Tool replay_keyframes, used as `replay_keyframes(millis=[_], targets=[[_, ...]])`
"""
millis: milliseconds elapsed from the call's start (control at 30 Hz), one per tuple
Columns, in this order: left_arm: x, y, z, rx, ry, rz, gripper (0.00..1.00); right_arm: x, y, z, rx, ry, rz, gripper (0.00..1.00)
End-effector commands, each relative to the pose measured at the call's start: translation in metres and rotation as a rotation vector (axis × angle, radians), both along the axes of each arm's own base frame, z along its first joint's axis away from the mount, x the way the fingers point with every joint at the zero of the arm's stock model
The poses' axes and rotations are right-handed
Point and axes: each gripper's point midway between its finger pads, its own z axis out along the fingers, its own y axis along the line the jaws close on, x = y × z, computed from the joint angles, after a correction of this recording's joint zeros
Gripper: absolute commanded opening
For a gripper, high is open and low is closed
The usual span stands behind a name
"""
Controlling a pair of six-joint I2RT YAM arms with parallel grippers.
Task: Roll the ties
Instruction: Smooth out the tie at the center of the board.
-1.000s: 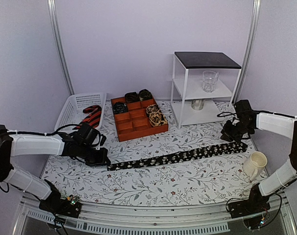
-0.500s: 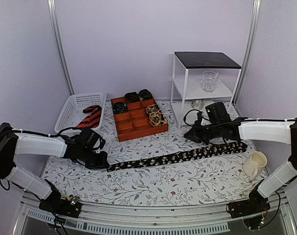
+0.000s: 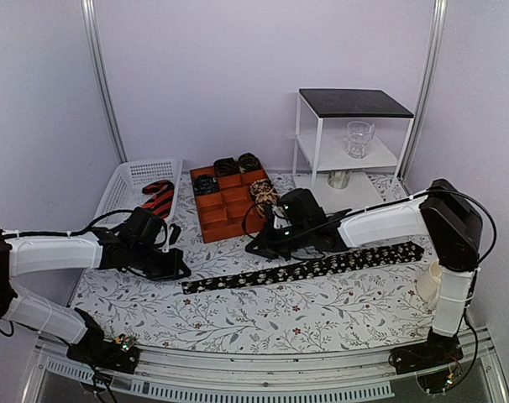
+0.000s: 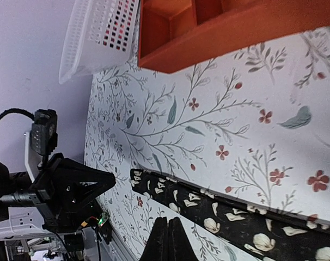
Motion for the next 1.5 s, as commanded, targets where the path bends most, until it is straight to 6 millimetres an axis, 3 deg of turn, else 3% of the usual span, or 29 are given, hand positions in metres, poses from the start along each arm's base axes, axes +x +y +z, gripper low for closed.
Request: replay_keyframes(millis=[0,67,233,433,600,633,800,1033,1133,1467], targets=[[-0.014,-0.004,-0.011,-0.051,0.060,-0.028,0.00,-0.012,0.036,-0.017,0.074,0.050,0.067,0.00],[-0.017,-0.004,-0.016,-0.062,0.070,-0.026,0.00,-0.016,0.054,-0.016,0.091,0.054,0.095,0.00],[-0.021,-0.001,-0.027,-0.049,0.091,-0.021,0.00,-0.032,0.084,-0.040,0.087,0.103,0.168,0.00],[-0.025,0.011,-0.046,0.018,0.117,-0.005,0.00,-0.038,0.102,-0.058,0.087,0.143,0.220,0.00],[-0.023,0.021,-0.049,0.068,0.113,0.026,0.00,-0.042,0.105,-0.076,0.041,0.169,0.240,0.00],[-0.022,0.023,-0.048,0.075,0.112,0.034,0.00,-0.044,0.101,-0.097,0.009,0.200,0.240,0.00],[-0.014,0.032,-0.035,0.101,0.084,0.077,0.00,-0.052,0.086,-0.119,-0.066,0.212,0.243,0.00],[-0.008,0.060,-0.026,0.098,0.062,0.184,0.03,-0.049,0.083,-0.117,-0.089,0.178,0.242,0.00],[-0.007,0.068,-0.028,0.095,0.056,0.204,0.02,-0.045,0.087,-0.094,-0.061,0.142,0.240,0.00],[-0.008,0.054,-0.047,0.032,0.116,0.175,0.02,-0.033,0.100,-0.051,-0.038,0.069,0.248,0.00]])
